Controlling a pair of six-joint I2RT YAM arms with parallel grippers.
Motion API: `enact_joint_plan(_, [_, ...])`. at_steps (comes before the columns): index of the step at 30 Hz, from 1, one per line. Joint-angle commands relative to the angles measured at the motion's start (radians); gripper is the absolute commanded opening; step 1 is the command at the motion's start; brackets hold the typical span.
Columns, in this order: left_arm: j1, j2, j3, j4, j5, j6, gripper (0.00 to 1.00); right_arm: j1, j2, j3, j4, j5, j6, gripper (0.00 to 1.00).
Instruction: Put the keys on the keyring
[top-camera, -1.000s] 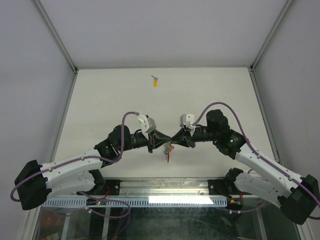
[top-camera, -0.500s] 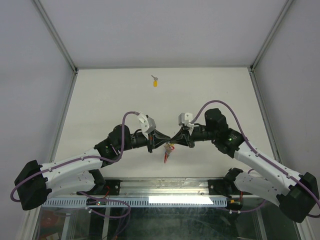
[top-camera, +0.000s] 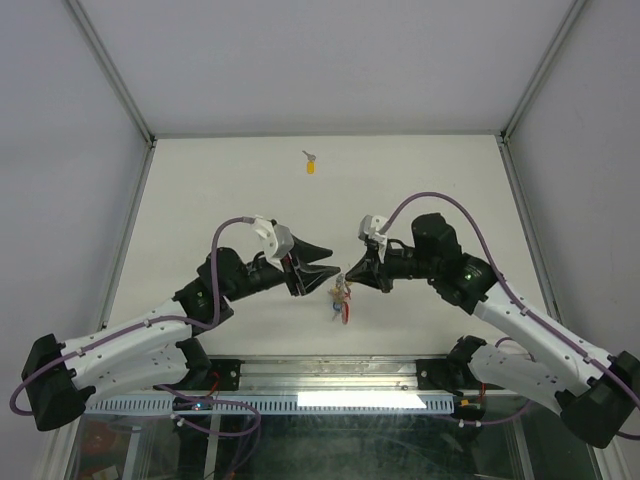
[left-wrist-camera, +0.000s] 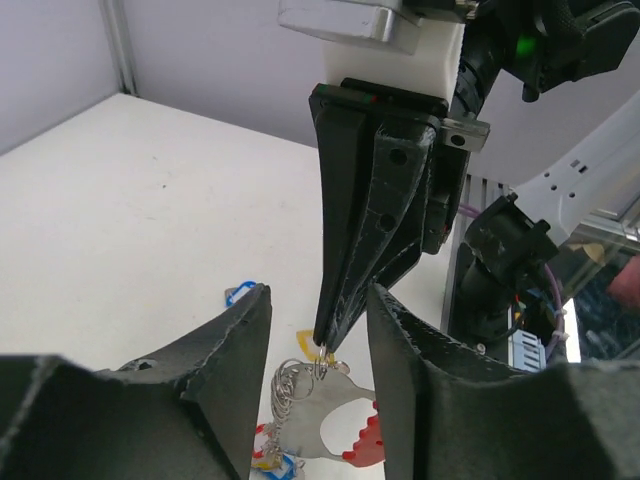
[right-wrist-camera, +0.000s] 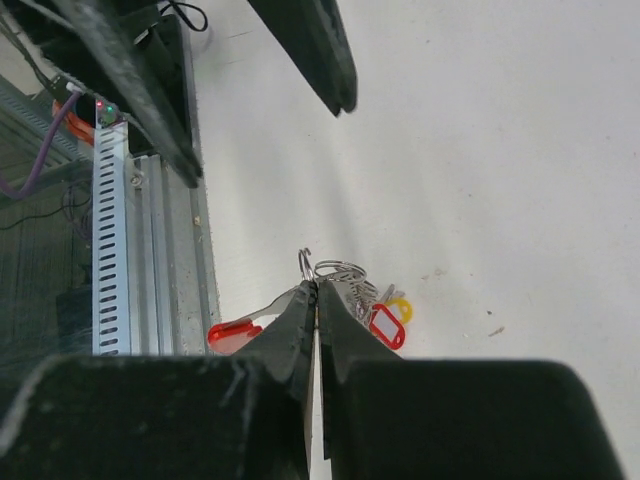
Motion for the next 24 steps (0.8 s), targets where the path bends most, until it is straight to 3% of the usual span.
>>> enact_joint_plan(1, [0.012, -0.016, 0.047, -0.007, -0.04, 0.011, 0.44, 0.002, -0.017, 0.118, -0.057, 0.116, 0.072, 0.0])
enact_joint_plan(15, [0.012, 0.063, 0.106, -0.084, -0.152, 0.06, 0.86, 0.019, 0.161, 0.458, -0.438, 0.361, 0.245, 0.0])
enact_joint_plan(24, [0.012, 0.101, 0.127, -0.081, -0.207, 0.101, 0.92, 0.022, 0.252, 0.571, -0.512, 0.44, 0.397, 0.0])
